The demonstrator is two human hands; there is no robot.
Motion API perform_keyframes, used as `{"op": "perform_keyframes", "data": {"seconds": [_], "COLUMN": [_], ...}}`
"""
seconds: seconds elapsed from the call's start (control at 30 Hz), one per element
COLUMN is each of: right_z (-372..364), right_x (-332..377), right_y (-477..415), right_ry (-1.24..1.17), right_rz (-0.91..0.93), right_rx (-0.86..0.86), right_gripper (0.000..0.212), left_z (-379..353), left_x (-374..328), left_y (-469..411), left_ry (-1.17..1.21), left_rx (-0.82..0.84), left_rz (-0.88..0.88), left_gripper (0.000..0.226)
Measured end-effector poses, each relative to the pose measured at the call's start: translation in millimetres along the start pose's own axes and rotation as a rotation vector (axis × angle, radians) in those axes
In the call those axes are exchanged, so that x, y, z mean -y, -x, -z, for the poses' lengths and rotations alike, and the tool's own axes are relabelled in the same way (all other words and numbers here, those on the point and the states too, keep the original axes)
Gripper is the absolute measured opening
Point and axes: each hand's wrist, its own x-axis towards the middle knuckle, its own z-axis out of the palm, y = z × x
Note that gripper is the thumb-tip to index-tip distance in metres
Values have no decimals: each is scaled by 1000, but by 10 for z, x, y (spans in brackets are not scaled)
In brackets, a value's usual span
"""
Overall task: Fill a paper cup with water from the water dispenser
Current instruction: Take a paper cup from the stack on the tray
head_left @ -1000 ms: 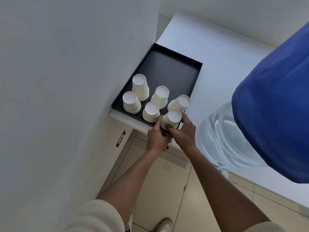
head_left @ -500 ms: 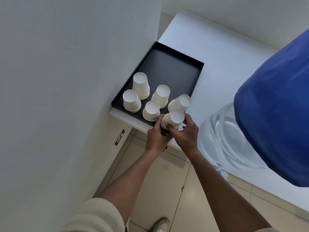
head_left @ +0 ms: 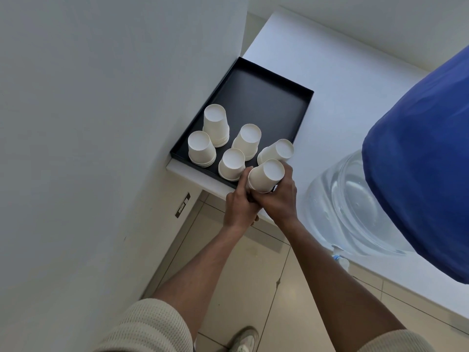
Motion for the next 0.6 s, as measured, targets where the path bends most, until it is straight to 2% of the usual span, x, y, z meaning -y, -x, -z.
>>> {"op": "perform_keyframes", "data": {"seconds": [0.37, 0.6], "right_z": [-39, -21], "right_x": [37, 67], "right_y": [72, 37], "right_ry": [7, -11], "right_rz": [-40, -87], "right_rx": [-26, 22], "right_gripper": [94, 100], "left_z": [54, 72], "left_x": [-29, 2], "left_y": [6, -5], "left_ry": [10, -6], "left_rx": [31, 48], "left_rz": [19, -10], "left_gripper": [72, 72]}}
